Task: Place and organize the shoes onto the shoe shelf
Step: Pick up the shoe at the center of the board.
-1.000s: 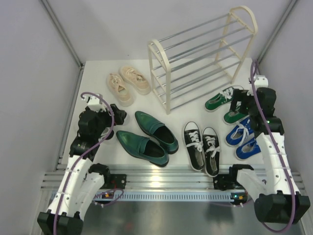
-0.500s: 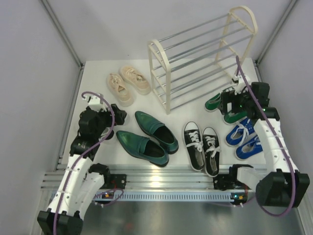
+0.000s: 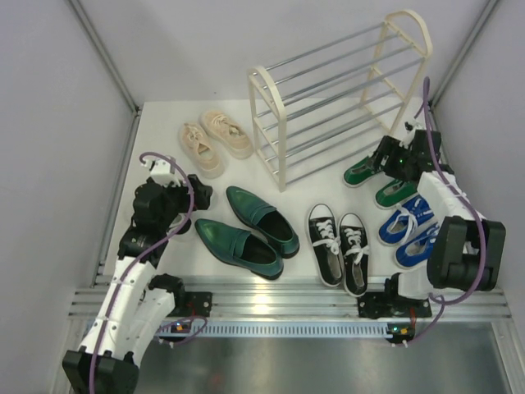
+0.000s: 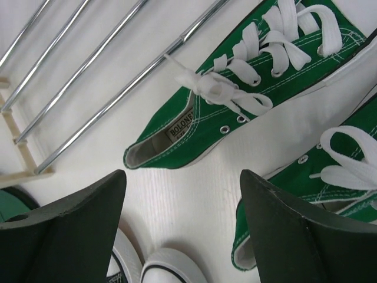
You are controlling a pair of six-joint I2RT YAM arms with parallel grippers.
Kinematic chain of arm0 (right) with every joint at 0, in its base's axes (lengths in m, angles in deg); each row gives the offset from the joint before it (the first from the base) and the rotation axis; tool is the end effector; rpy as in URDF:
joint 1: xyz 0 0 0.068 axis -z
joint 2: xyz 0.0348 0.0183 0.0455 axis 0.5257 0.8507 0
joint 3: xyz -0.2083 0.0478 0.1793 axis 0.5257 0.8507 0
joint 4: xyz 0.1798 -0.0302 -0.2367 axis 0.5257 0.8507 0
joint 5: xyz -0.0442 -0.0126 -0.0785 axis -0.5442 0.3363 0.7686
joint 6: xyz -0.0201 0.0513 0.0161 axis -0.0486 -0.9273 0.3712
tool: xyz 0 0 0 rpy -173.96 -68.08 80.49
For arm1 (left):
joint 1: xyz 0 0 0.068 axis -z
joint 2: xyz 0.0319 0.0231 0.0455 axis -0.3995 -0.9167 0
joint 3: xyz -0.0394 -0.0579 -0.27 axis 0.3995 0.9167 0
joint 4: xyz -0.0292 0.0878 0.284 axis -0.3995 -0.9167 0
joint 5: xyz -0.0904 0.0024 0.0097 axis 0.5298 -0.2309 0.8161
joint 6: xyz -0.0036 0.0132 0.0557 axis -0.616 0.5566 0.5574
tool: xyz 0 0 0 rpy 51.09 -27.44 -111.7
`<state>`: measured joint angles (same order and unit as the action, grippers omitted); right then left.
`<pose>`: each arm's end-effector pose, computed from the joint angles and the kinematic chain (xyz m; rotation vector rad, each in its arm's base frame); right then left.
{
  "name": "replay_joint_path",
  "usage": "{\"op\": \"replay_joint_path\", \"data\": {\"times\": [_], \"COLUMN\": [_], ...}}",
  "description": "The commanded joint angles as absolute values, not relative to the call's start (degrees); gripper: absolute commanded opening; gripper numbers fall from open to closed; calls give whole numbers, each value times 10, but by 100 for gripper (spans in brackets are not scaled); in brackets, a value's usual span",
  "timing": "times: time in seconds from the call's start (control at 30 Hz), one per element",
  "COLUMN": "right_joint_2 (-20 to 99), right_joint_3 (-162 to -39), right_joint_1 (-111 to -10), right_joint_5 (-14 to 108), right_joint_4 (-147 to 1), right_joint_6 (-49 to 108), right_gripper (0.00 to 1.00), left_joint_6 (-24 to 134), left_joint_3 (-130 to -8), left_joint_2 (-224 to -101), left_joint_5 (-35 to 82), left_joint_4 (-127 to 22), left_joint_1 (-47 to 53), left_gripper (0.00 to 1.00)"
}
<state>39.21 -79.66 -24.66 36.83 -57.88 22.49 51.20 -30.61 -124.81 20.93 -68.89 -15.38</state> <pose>0.3414 -0.0299 0.2344 0.2632 2.2801 0.4183 0.1995 -0.0327 0.2831 -0.0577 1.9069 -0.3756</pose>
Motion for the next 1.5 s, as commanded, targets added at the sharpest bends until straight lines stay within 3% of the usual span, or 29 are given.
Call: {"op": "replay_joint_path", "data": {"times": [0.0,0.2,0.6,0.77,0.8,0.9,1.0,1.2,1.47], "right_joint_2": [426,476,557,568,569,572,550,451,299], "right_joint_3": [-802,-801,-823,-825,-825,-829,-816,-773,-741], "right_joint_1": [-244,-244,-243,-235,-235,-228,-213,-167,-141], "right_joint_5": [389,441,428,427,427,414,387,283,127], "right_joint_4": [-663,-678,-721,-732,-733,-733,-733,-747,-658], "right_joint_6": [149,124,86,92,94,94,97,130,252], "right_gripper": [78,75,70,51,37,14,0,0,0], "left_joint_6": [525,528,528,528,527,522,504,405,265], "left_joint_3": [-310,-311,-313,-312,-312,-308,-305,-305,-276], "left_joint_2": [-1250,-1265,-1272,-1272,-1272,-1269,-1265,-1244,-1210], "left_joint_5": [225,240,259,270,279,301,324,393,489], "left_joint_4": [-654,-655,-654,-650,-647,-635,-626,-617,-613], "left_joint_1": [-156,-156,-156,-156,-156,-156,-156,-156,-155], "left_gripper": [98,98,98,98,98,98,98,98,98]}}
